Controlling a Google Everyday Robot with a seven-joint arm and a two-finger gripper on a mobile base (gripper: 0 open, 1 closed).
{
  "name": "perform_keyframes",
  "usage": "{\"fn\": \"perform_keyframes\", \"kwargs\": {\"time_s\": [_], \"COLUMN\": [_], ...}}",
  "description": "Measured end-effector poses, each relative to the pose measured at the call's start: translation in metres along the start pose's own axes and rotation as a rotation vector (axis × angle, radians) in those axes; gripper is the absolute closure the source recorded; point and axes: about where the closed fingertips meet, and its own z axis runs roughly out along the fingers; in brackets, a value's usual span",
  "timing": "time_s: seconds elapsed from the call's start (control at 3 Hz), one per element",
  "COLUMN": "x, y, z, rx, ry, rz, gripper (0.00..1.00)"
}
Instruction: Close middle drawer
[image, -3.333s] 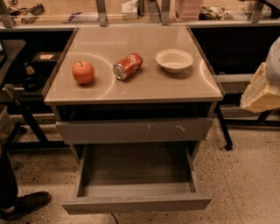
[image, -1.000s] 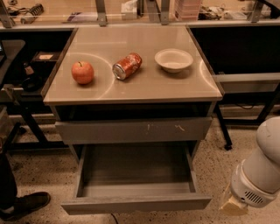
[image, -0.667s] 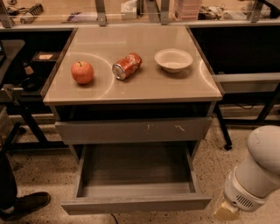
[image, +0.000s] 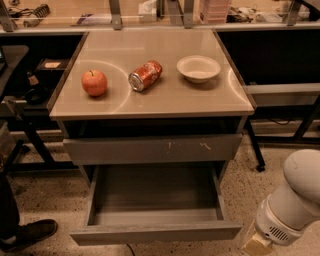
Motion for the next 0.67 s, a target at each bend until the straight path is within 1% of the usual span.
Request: {"fn": "perform_keyframes", "kwargs": {"time_s": [0.33,0.67], "x": [0.011,0.014], "y": [0.001,-0.015], "z": [0.038,0.076], "rx": [-0.055,-0.070], "ry": [-0.068,-0.161], "rz": [0.053,0.109], "gripper": [1.00,1.00]}}
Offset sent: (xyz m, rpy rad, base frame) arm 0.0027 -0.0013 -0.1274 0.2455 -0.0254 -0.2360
